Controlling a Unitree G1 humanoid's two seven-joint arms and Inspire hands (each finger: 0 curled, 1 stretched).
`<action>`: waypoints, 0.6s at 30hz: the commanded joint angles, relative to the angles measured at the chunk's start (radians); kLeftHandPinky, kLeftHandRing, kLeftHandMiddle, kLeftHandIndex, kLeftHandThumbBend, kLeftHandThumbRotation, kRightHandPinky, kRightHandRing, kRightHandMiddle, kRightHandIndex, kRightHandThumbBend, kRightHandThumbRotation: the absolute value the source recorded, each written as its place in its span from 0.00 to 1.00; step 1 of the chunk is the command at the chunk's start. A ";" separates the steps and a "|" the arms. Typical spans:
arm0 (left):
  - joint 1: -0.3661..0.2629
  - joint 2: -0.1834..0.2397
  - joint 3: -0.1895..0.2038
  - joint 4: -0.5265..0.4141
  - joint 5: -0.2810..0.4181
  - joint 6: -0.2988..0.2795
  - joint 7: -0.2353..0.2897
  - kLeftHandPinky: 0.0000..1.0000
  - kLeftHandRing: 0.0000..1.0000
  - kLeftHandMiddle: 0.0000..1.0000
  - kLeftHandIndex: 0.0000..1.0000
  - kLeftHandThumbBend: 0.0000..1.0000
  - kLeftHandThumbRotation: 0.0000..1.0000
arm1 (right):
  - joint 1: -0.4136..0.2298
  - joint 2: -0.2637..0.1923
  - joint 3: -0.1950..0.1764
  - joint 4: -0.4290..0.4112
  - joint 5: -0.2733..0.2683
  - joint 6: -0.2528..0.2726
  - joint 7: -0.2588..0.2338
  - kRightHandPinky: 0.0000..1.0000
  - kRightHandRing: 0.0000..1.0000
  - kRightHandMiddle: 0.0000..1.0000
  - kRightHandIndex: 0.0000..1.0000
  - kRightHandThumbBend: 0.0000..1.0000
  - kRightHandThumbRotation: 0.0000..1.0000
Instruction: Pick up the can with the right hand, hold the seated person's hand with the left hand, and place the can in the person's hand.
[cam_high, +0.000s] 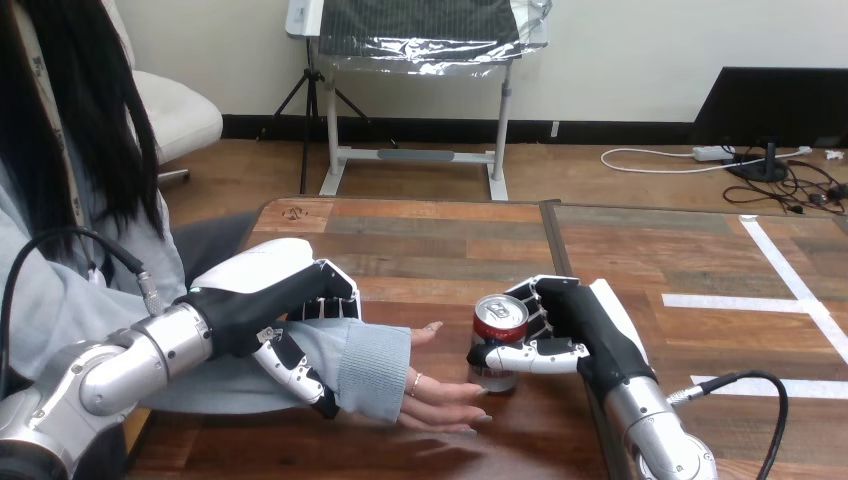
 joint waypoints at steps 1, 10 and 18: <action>-0.146 -0.036 0.030 -0.027 -0.044 -0.011 0.010 0.27 0.32 0.40 0.42 0.93 0.00 | -0.049 -0.001 -0.005 -0.099 0.034 -0.060 0.024 0.35 0.41 0.48 0.49 0.82 0.00; -0.151 -0.038 0.027 -0.017 -0.038 -0.029 0.020 0.27 0.32 0.40 0.42 0.93 0.00 | -0.029 0.011 0.001 -0.147 0.032 -0.056 0.030 0.35 0.41 0.48 0.49 0.82 0.00; -0.152 -0.039 0.026 -0.020 -0.039 -0.027 0.017 0.27 0.32 0.40 0.42 0.93 0.00 | -0.013 0.017 0.010 -0.181 0.024 -0.069 0.026 0.35 0.40 0.47 0.49 0.83 0.00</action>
